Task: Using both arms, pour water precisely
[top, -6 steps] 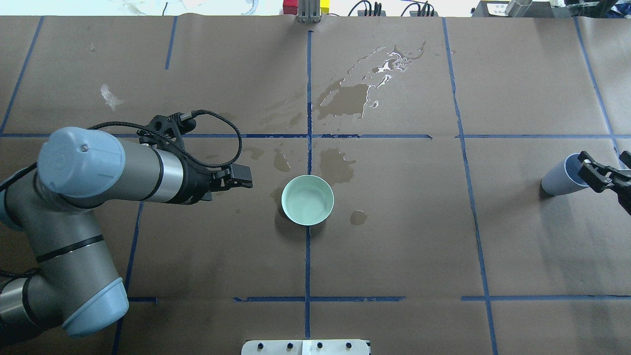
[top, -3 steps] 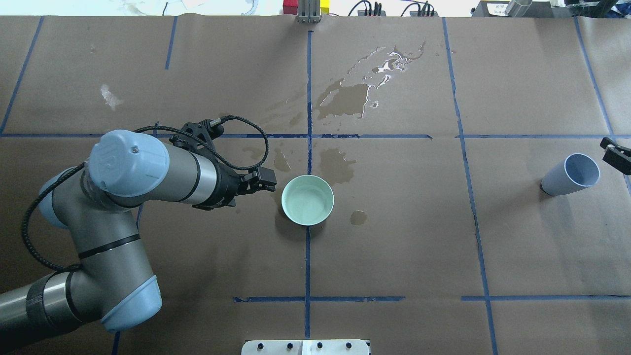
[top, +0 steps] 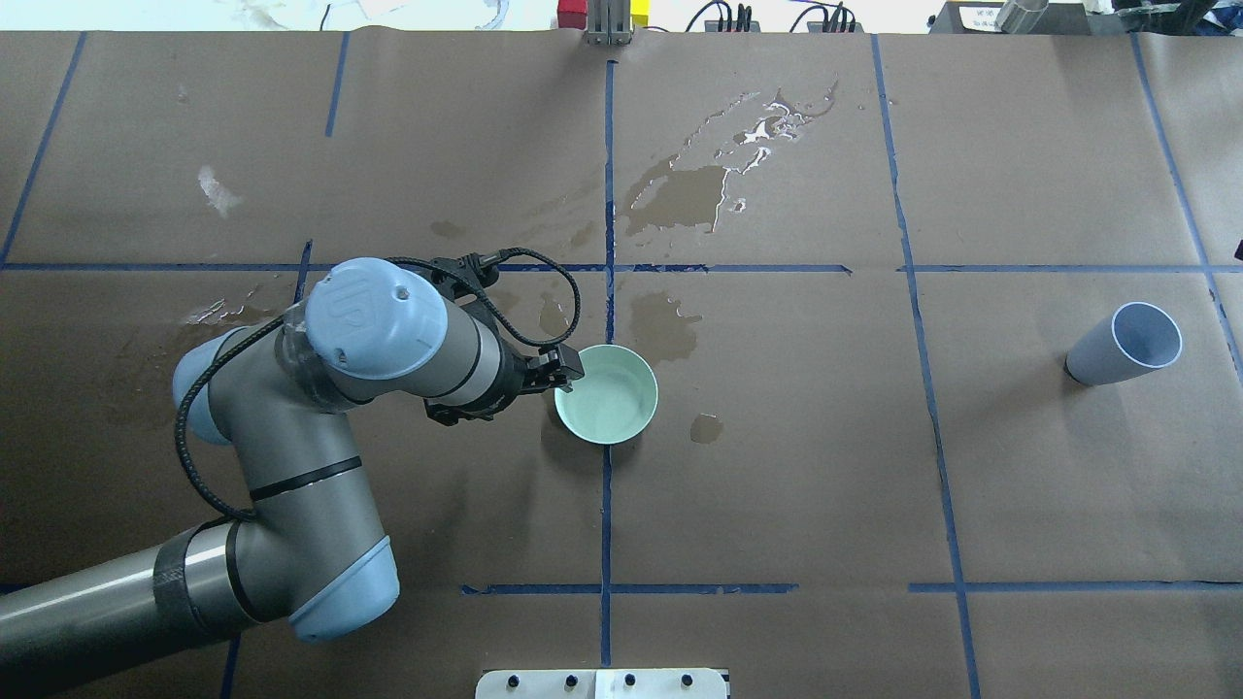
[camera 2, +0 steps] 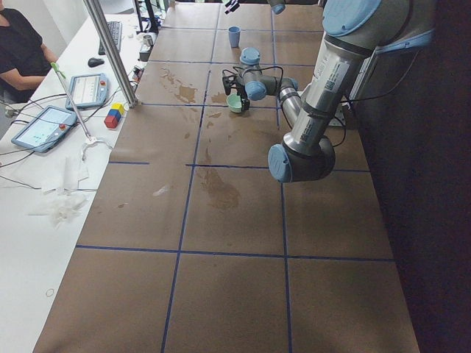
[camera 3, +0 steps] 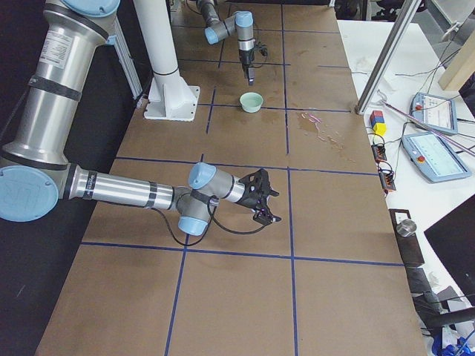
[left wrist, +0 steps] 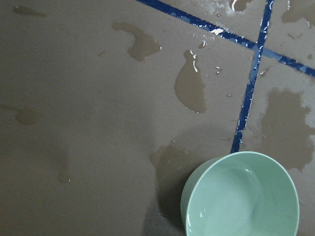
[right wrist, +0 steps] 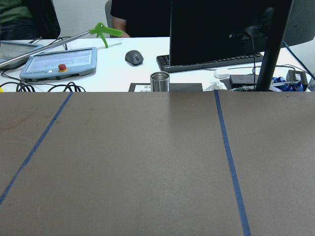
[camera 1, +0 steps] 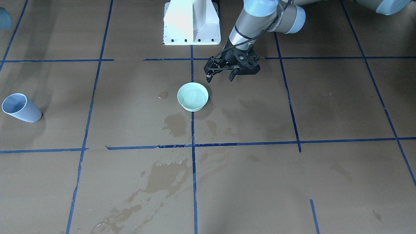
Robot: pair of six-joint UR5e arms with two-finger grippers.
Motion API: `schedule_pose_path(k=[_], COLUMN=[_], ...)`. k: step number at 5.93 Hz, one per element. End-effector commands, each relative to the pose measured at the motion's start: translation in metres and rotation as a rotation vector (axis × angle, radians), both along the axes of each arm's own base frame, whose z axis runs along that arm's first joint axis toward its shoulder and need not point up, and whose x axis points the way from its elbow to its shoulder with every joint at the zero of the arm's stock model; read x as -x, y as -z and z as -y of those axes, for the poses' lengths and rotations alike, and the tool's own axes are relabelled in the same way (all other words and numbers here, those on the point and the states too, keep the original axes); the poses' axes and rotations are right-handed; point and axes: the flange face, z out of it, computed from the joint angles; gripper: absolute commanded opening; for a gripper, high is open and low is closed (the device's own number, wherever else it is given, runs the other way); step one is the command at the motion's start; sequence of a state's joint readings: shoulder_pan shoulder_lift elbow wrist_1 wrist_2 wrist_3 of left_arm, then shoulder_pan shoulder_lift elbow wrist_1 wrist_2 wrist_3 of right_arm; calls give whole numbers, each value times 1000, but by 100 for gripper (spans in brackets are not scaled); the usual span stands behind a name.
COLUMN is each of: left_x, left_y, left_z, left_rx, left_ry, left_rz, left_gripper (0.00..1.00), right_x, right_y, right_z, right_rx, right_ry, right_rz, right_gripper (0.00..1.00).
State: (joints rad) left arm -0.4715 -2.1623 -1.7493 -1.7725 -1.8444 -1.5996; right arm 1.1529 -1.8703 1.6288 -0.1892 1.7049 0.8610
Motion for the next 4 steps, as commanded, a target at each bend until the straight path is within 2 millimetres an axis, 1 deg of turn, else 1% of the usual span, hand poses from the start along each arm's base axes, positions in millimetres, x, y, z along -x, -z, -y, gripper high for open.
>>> schedule_pose_path(k=[1,2,3,4], left_x=[-43,-67,-73,-73], left_y=[1,10,8,5], left_z=[15,8,9,9], left_rx=[21,23,22,24], left_ry=[-17,-41,-45,-45], left_rz=[54,62,69,72], left_gripper=[100,98,89,76], right_x=[-57,-76,-97,-122], right_y=[10,4,2,14], right_z=[21,18,20,39], right_rx=[43,81,120,142], right_ry=[124,191,302,388], right_rz=[3,-12,-9,-1], right_gripper=[100,100,100,100])
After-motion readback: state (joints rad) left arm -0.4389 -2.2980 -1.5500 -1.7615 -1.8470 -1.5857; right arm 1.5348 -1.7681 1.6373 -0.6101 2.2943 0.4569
